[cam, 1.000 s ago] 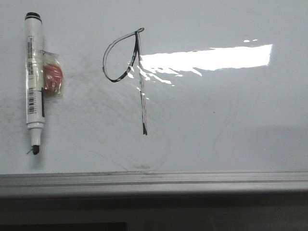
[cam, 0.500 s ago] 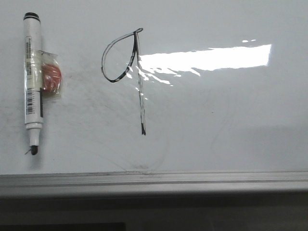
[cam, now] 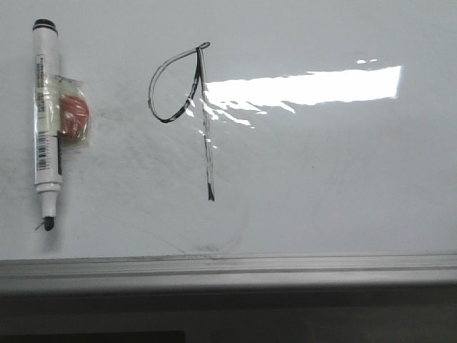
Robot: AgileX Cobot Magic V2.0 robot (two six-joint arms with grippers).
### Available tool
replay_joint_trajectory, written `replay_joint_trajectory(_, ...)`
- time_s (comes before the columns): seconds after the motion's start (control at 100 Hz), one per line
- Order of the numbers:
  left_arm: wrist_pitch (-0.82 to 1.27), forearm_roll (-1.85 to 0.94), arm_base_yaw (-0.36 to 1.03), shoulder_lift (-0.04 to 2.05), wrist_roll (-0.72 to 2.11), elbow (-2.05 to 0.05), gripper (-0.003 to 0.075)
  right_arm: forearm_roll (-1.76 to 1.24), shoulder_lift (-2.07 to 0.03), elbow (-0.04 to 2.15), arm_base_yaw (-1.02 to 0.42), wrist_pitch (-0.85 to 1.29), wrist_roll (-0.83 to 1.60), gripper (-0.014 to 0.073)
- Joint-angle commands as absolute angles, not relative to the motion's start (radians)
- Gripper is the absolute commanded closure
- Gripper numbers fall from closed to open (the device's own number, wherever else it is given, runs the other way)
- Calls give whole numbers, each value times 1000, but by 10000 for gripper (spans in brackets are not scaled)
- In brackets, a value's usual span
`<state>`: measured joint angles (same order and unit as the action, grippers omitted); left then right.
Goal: Write number 9 on whiteboard
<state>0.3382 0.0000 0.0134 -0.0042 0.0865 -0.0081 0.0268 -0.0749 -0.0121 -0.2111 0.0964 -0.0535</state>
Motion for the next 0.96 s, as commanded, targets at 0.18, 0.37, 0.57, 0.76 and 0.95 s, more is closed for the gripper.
replay_joint_trajectory(0.18,298,0,18,-32,78,34,741,-22,32,-23,89,253,28,657)
replay_joint_trajectory(0.37,298,0,18,-32,78,34,741,-22,32,-23,91,294,44,657)
replay_joint_trajectory(0.57,298,0,18,-32,78,34,741,-22,32,-23,91,298,44,657)
replay_joint_trajectory(0.76,298,0,18,-32,78,34,741,-22,32,-23,91,298,44,657)
replay_joint_trajectory(0.95,298,0,18,-32,78,34,741,-22,32,-23,91,298,44,657)
